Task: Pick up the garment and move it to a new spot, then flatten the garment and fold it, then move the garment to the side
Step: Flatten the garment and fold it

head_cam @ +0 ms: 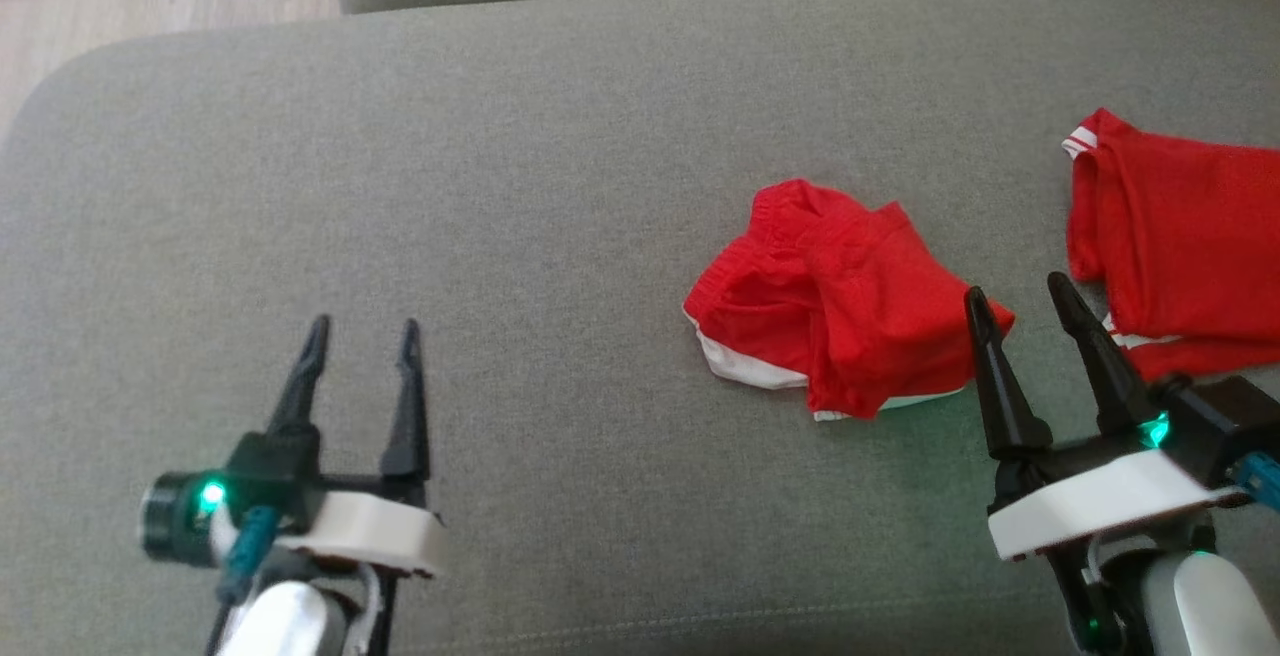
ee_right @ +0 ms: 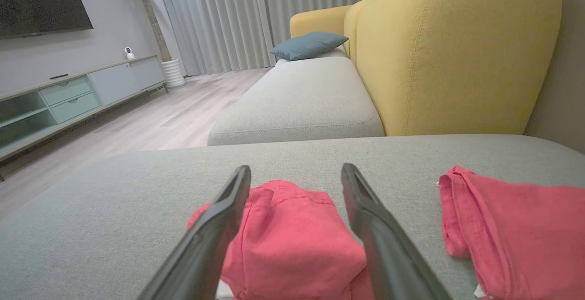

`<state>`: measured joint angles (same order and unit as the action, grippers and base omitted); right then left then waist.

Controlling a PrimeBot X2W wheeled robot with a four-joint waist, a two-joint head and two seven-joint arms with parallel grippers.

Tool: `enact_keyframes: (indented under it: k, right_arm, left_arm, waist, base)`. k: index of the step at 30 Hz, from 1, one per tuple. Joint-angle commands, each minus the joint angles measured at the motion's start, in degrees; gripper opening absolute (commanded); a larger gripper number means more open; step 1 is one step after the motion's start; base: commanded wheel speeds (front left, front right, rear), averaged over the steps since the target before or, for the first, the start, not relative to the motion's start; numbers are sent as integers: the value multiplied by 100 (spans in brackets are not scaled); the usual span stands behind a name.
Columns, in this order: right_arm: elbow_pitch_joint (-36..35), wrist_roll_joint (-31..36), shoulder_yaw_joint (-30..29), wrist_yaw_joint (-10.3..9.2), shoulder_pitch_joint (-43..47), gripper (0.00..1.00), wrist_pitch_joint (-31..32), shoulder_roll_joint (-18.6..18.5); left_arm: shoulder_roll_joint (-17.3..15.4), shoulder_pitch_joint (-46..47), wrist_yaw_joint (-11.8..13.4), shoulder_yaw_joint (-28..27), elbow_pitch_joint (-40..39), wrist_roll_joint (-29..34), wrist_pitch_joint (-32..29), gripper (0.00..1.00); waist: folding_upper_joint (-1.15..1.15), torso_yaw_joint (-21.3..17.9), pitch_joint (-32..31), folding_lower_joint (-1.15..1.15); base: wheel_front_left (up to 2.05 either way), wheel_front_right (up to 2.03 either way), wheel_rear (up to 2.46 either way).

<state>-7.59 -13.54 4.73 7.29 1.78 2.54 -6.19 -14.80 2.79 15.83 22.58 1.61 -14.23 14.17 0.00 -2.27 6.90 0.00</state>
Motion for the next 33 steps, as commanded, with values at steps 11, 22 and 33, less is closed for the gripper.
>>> enact_keyframes:
  k: [11, 22, 33]
  right_arm:
    - [-211, -47, 202, 20, -356, 100, -54, 17]
    - [74, -227, 347, 20, -550, 100, -228, 126]
    - [214, -337, 255, 20, -504, 100, -293, 196]
  left_arm:
    - [485, 1641, -1095, 985, 580, 25, -667, 100]
    - [990, 2776, -1775, 1331, 2616, -373, -1232, 100]
    - [921, 2825, -1551, 984, 3038, -639, -605, 0]
  waist:
    - [0, -406, 498, 0]
    - [0, -1033, 849, 0]
    - [0, -951, 800, 0]
  base:
    - [0, 0, 0]
    - [0, 0, 0]
    - [0, 0, 0]
